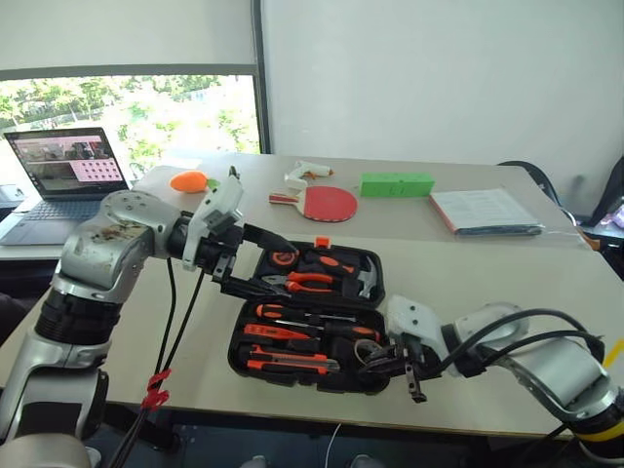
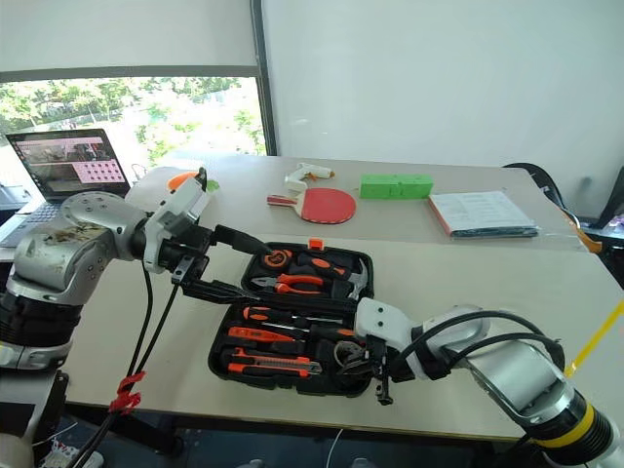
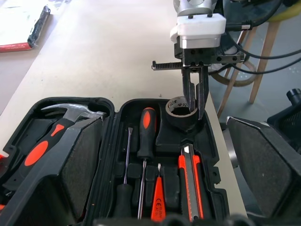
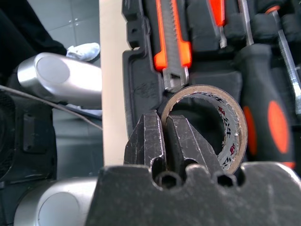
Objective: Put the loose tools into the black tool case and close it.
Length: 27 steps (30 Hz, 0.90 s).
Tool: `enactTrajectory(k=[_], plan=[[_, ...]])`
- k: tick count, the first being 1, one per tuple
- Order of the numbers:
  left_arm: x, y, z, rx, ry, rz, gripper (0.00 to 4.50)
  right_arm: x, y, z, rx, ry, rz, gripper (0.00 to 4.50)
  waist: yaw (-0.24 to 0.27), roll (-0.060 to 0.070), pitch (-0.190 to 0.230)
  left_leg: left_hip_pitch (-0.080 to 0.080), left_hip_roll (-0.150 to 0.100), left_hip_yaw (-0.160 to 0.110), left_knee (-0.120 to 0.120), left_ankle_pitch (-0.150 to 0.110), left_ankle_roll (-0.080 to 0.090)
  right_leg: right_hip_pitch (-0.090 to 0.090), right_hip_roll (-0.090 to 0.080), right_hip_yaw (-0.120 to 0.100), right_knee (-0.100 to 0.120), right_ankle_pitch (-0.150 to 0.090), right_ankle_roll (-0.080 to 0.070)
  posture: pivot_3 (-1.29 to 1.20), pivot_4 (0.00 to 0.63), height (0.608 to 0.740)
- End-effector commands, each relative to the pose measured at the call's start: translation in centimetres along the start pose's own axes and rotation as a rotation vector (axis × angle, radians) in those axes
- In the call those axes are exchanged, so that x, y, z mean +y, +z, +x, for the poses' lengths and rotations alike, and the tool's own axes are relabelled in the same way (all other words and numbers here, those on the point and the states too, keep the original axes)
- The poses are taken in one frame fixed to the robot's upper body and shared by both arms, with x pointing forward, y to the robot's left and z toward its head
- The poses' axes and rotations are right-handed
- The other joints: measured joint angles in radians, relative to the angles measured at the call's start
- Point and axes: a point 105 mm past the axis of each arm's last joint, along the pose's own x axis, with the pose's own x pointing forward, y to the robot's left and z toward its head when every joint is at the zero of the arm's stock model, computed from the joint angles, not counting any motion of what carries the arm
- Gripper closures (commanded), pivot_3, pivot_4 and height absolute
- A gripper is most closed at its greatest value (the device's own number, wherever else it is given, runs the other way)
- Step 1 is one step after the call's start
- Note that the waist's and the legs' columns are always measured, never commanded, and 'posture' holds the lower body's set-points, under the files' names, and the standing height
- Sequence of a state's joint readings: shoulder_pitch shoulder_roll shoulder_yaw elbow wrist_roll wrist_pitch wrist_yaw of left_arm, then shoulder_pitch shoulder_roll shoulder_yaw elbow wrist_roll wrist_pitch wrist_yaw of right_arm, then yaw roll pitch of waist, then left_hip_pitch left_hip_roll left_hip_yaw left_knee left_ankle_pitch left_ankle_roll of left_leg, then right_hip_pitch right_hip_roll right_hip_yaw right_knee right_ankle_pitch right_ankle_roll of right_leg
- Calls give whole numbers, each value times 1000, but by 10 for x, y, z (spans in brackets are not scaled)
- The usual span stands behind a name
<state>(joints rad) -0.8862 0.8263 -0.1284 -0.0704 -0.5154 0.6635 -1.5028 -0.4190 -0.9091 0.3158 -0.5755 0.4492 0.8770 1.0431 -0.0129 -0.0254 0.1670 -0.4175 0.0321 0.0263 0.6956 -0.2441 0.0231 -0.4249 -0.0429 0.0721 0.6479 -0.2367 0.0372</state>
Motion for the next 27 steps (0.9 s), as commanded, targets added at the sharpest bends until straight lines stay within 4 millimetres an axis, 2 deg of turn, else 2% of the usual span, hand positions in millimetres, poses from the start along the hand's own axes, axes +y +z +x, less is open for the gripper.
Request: enactTrajectory(k=[1,4,10,11,18,22,25,26,27], plan=[[-6,6,-3,12,-7,20,0,1,-2,3,28,-9,-58,4479,0,0,0,0,0,0,0,0,0,0,0,0,0,0,0,0,150,738],[-8,7,-2,11,-18,14,0,1,-7,2,53,-14,-66,4479,-1,0,0,0,0,0,0,0,0,0,0,0,0,0,0,0,150,738],[-13,8,1,10,-45,14,0,1,-5,10,34,-16,-45,4479,0,0,0,0,0,0,0,0,0,0,0,0,0,0,0,0,150,738],[-13,9,1,10,-47,16,0,3,-6,10,40,-8,-45,3720,-1,0,0,0,0,0,0,0,0,0,0,0,0,0,0,0,150,738],[-11,9,0,6,-48,21,0,11,0,2,23,13,-46,1454,1,0,0,0,0,0,-1,0,0,0,0,-1,0,0,0,0,150,738],[-7,4,-1,8,-27,9,0,2,17,-18,-42,-52,-55,144,0,0,0,0,0,0,0,0,0,0,0,0,0,0,0,0,150,738],[1,-12,-7,31,56,-32,0,-13,20,-41,-99,-157,10,144,0,0,0,1,0,0,0,0,0,1,0,0,0,0,0,0,150,738],[5,-18,-10,42,96,-55,0,-18,17,-47,-111,-193,48,361,-1,0,0,2,0,0,0,0,0,1,0,0,0,0,0,0,150,738],[8,-26,-15,59,139,-81,251,-24,13,-54,-124,-237,86,700,0,0,0,2,0,0,0,0,0,2,0,0,0,0,0,0,150,738]])
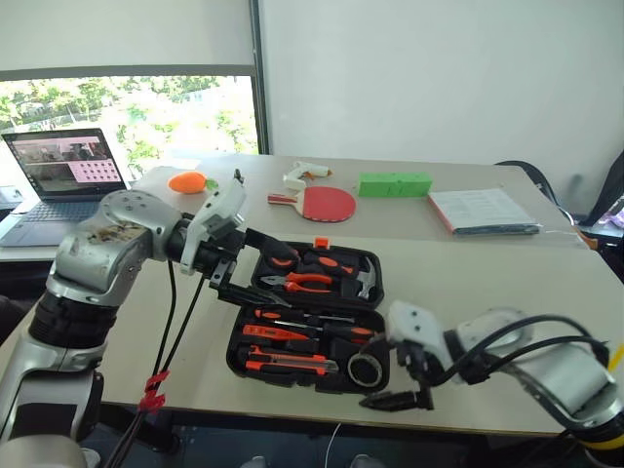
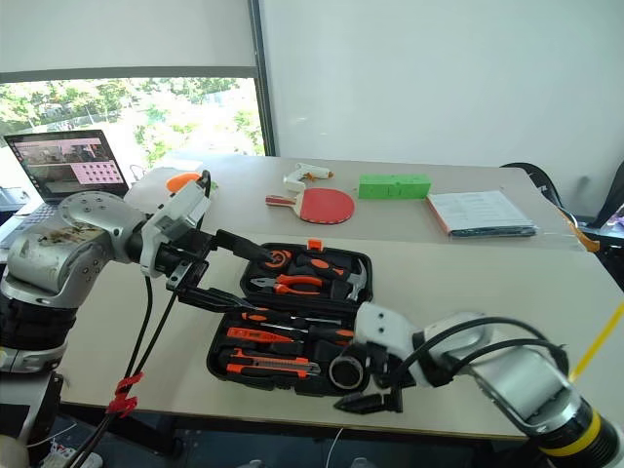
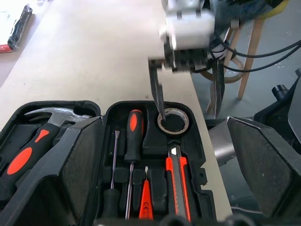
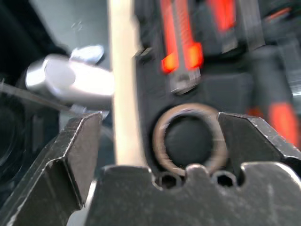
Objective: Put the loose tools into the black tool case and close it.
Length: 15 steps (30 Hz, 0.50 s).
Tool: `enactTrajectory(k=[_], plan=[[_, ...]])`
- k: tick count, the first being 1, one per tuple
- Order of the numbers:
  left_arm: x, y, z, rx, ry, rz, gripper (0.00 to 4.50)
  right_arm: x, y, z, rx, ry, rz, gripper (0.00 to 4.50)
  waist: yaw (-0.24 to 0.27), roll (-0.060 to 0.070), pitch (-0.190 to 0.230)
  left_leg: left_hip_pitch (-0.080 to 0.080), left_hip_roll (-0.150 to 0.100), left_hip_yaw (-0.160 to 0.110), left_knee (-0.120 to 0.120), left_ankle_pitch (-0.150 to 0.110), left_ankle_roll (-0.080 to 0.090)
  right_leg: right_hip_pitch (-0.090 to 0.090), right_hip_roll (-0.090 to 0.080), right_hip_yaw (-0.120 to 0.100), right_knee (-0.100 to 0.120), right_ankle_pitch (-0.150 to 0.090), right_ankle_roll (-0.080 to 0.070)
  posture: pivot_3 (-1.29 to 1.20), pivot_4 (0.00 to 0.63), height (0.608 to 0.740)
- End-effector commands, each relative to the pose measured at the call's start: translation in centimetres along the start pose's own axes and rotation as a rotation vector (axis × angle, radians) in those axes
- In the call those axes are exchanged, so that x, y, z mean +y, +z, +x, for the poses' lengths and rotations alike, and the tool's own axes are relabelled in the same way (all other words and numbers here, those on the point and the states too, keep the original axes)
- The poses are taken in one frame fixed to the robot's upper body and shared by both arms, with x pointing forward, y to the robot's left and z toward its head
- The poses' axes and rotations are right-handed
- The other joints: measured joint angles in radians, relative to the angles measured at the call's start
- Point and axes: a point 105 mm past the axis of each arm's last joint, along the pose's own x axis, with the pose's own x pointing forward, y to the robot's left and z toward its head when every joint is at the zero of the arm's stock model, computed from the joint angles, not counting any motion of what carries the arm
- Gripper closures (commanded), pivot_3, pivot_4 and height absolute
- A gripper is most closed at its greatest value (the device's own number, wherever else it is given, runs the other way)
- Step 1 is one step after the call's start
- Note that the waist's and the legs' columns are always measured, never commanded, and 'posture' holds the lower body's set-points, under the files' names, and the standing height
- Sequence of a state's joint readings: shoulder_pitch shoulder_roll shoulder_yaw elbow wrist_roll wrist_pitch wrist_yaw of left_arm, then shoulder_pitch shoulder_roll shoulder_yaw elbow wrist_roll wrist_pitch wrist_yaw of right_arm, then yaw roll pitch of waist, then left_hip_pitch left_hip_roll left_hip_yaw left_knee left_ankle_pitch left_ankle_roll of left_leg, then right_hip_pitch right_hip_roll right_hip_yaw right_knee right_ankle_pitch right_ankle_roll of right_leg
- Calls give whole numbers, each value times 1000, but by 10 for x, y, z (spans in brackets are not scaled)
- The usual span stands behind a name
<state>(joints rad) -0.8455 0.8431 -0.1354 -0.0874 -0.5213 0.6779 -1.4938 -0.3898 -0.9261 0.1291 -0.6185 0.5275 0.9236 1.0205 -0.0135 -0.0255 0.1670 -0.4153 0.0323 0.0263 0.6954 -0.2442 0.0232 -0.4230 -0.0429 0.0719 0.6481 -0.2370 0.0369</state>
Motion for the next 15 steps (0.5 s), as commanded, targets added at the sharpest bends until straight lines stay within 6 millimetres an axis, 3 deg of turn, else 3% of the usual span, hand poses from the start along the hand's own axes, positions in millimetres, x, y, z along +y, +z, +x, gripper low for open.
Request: enactTrajectory(k=[1,2,5,11,12,15], plan=[[15,-24,-19,60,180,-54,505,-23,-4,-29,-48,-167,103,899,0,0,0,0,0,0,0,0,0,0,0,0,0,0,0,0,150,738],[16,-36,-24,97,219,-67,654,-28,-10,-34,-43,-210,123,1236,-1,0,0,0,0,0,0,0,0,0,0,0,0,0,0,0,150,738],[18,-71,-37,206,318,-98,1826,-37,-28,-38,-21,-297,157,2346,-2,0,0,0,0,0,-1,0,0,-1,0,0,0,0,-1,0,150,738],[17,-124,-50,382,445,-149,3976,-42,-52,-24,4,-349,157,4337,-1,-1,0,-1,0,1,-1,0,0,-1,0,0,0,0,-1,0,150,738],[16,-128,-49,392,449,-157,4366,-43,-53,-21,4,-350,154,4498,-1,-1,0,-1,0,1,-1,0,0,-1,0,0,0,0,0,0,150,738],[18,-145,-42,445,472,-177,4452,-52,-57,-9,5,-360,140,4500,1,-1,0,-1,0,1,-1,0,0,-1,0,0,0,0,0,0,150,738]])
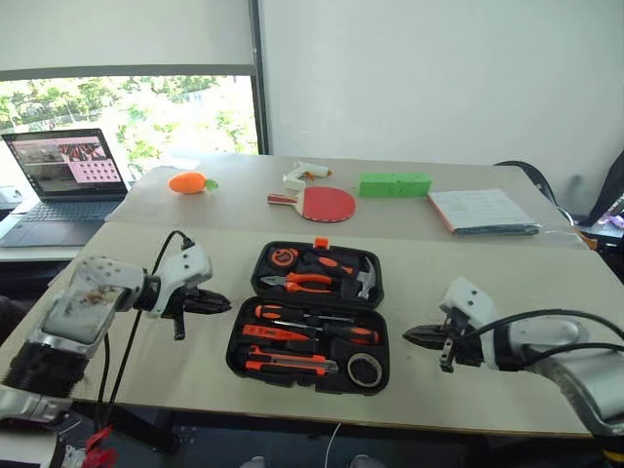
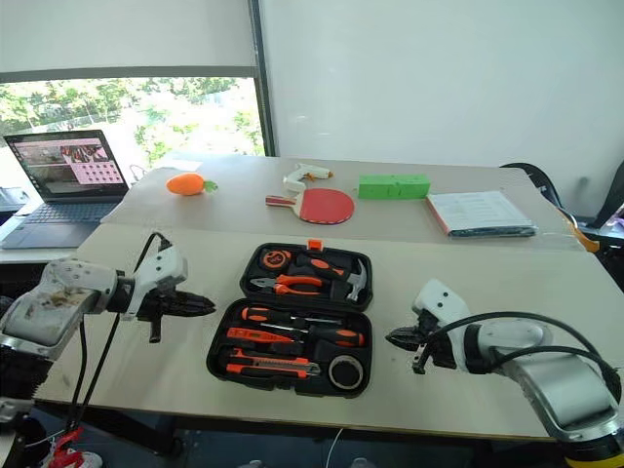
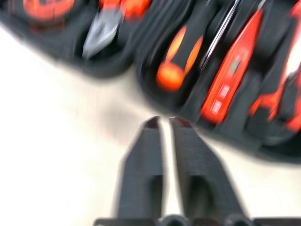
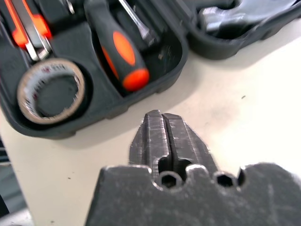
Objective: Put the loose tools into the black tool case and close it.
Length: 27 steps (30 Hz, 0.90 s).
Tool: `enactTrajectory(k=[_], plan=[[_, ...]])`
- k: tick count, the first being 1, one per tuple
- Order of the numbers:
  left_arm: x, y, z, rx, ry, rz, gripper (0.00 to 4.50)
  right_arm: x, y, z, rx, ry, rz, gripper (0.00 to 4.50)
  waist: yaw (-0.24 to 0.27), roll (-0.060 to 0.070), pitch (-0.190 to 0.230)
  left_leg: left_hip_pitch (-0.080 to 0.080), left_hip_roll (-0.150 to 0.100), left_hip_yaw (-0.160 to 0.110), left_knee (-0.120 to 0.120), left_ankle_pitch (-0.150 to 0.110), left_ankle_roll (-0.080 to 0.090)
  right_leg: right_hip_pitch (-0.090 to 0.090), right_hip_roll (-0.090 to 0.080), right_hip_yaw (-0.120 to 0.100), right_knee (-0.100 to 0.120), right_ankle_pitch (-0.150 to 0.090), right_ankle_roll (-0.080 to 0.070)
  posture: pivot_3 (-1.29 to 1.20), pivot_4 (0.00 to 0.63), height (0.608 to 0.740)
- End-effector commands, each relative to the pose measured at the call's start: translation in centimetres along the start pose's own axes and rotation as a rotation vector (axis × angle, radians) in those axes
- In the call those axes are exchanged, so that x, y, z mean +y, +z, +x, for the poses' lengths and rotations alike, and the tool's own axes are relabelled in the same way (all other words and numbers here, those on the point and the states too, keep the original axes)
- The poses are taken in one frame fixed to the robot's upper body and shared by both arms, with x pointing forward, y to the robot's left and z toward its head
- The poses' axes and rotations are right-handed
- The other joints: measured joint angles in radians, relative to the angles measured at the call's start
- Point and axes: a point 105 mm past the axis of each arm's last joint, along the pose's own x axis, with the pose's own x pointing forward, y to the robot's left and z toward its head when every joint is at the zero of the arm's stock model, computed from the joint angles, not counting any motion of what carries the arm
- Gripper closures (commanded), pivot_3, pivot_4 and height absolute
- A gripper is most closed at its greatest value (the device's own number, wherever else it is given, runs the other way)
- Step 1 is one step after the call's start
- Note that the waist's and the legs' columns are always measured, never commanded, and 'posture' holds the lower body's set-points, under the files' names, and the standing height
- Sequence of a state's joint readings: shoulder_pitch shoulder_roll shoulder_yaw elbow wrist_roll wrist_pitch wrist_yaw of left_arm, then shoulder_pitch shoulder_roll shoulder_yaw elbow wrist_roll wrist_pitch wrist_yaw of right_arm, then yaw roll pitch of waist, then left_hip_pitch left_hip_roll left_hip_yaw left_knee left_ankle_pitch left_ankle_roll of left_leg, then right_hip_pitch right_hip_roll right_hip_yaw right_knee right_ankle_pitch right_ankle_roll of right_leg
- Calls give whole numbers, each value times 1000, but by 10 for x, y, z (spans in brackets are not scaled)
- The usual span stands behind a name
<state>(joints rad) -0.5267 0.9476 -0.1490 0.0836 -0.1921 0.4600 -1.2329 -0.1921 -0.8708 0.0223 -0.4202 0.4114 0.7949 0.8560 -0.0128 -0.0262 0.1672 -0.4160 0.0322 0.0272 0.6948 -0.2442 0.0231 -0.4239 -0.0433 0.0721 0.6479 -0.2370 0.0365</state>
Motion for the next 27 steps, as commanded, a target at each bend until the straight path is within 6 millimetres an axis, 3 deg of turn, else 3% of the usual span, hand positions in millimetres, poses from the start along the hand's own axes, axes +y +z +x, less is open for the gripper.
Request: enactTrajectory(k=[1,8,11,15,21,25,27], plan=[[2,-8,12,55,49,13,4452,-9,7,14,-26,-35,-65,4500,0,0,0,0,0,0,0,0,0,0,0,0,0,0,0,0,150,738],[-14,2,35,2,-2,-3,4452,-10,11,28,-36,-8,-90,4500,0,0,0,-1,0,0,0,0,0,-1,0,0,0,0,0,0,150,738],[-26,7,40,-35,-50,10,4452,1,15,32,-48,53,-106,4500,0,0,0,0,0,0,0,0,0,-1,0,0,0,0,0,0,150,738],[-40,13,37,-79,-121,5,4452,21,16,29,-51,157,-130,4500,0,0,0,0,0,0,-1,0,0,-1,0,0,0,0,0,0,150,738],[-58,4,30,-50,-190,0,4452,34,9,26,-37,190,-140,4500,-3,0,0,0,0,0,-1,0,0,-1,0,0,0,0,0,0,150,738],[-62,-2,27,-33,-185,-4,4452,33,3,24,-22,162,-142,4500,-2,0,0,0,1,0,-1,0,0,-1,0,0,0,0,0,0,150,738],[-54,-11,25,2,-133,-34,4452,26,-3,20,3,119,-142,4500,-2,0,0,1,1,0,-1,0,0,0,0,0,0,0,0,0,150,738]])
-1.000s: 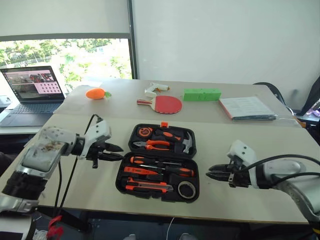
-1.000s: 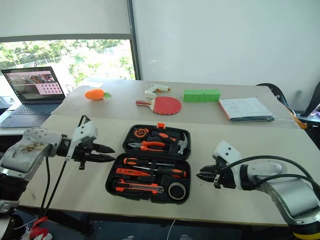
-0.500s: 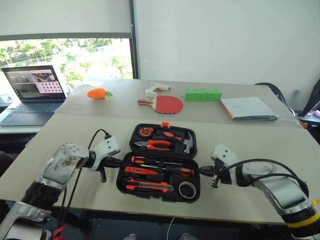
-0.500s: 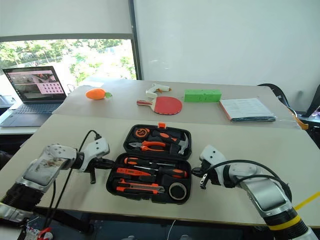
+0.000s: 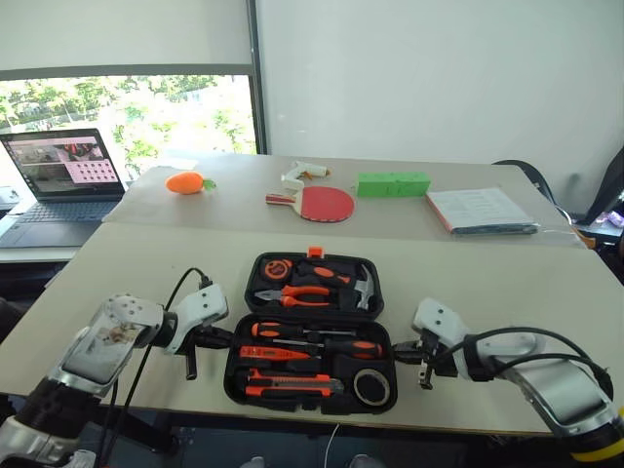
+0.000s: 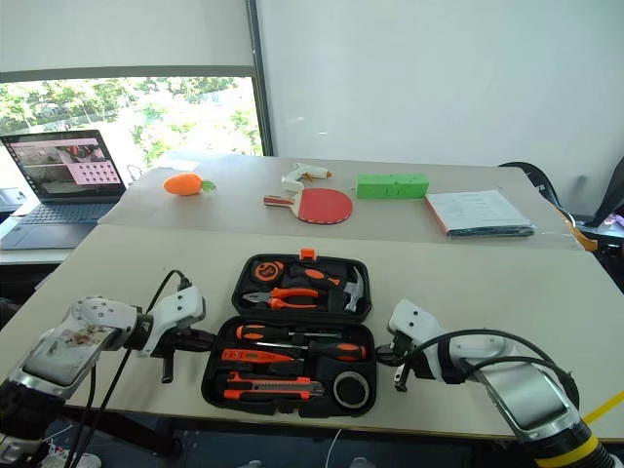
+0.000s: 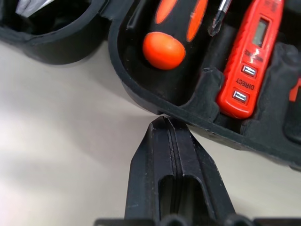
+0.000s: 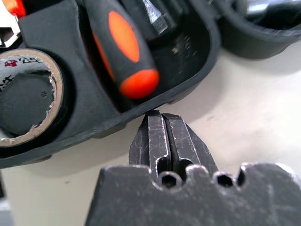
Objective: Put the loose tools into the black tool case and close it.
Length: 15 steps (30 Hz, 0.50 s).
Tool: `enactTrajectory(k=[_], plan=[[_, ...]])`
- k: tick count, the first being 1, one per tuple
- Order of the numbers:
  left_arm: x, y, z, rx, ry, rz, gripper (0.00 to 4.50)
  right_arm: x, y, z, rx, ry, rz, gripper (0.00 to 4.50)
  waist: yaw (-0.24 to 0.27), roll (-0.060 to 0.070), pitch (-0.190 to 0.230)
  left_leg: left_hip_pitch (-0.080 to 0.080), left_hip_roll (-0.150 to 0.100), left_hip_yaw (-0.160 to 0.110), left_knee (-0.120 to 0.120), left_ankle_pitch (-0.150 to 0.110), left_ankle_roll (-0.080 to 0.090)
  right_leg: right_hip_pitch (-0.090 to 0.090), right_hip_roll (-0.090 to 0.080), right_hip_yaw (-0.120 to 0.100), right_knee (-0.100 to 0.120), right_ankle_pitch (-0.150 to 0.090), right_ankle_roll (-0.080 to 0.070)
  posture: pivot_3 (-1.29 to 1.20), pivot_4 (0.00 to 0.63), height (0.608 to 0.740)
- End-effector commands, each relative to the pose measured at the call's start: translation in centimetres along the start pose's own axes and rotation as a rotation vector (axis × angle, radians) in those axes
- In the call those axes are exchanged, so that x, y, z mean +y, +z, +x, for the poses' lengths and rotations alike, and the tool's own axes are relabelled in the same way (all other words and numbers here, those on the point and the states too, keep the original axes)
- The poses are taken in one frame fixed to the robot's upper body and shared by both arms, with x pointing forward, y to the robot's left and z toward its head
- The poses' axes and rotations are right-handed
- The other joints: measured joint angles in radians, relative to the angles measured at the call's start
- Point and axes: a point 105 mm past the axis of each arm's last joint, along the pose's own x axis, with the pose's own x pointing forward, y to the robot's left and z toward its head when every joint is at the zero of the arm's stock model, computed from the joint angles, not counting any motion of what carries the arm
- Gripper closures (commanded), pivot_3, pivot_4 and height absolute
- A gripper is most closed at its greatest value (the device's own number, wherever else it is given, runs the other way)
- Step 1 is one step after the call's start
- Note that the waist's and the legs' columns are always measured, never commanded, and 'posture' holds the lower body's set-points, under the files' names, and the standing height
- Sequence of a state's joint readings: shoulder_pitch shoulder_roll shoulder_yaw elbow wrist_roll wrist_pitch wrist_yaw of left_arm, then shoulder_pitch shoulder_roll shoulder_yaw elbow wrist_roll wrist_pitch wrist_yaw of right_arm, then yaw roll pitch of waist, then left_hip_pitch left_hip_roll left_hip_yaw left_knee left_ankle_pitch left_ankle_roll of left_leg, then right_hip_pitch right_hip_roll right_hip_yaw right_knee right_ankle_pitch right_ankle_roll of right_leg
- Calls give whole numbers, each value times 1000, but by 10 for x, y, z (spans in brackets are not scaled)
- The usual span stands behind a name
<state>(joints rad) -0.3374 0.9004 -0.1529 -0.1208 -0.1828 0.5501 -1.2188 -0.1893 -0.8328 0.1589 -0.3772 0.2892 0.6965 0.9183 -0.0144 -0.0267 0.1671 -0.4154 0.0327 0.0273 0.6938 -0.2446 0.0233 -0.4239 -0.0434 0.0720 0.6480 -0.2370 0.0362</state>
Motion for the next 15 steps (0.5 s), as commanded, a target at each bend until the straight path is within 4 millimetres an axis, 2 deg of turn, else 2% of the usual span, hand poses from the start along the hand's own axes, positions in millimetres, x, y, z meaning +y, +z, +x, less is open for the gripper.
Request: enactTrajectory(k=[1,3,5,6,9,12,13,15], plan=[[3,2,-1,-7,28,-12,4452,2,12,-6,-37,-14,-67,4500,0,0,0,0,0,0,0,0,0,0,0,0,0,0,0,0,150,738],[10,-2,-4,-1,69,-49,4452,-3,10,-9,-29,-41,-55,4500,0,0,0,0,0,0,0,0,0,0,0,0,0,0,0,0,150,738],[27,-8,-15,-1,137,-162,3954,-15,7,-19,-14,-80,-22,3928,0,0,0,1,0,0,0,0,0,1,0,0,0,0,0,0,150,738],[36,-10,-21,-8,178,-222,3851,-21,7,-24,-12,-99,-1,3801,1,0,0,1,0,0,0,0,0,1,0,0,1,0,0,0,150,738],[55,-10,-32,-36,245,-376,2785,-36,9,-32,-27,-137,55,2769,1,0,0,1,0,0,1,1,-1,1,1,0,1,0,0,0,150,738],[65,0,-35,-77,248,-545,1781,-52,18,-35,-62,-165,138,1766,-1,0,0,1,0,0,1,1,-1,1,1,0,1,0,0,0,150,738],[68,7,-33,-91,242,-603,1684,-60,22,-34,-79,-180,194,1493,-1,0,0,1,0,0,1,1,-1,0,1,0,1,0,0,0,150,738],[71,15,-31,-104,236,-670,1684,-69,27,-32,-94,-195,265,1493,-1,-1,0,1,0,0,1,1,-1,1,1,0,1,0,0,0,150,738]])
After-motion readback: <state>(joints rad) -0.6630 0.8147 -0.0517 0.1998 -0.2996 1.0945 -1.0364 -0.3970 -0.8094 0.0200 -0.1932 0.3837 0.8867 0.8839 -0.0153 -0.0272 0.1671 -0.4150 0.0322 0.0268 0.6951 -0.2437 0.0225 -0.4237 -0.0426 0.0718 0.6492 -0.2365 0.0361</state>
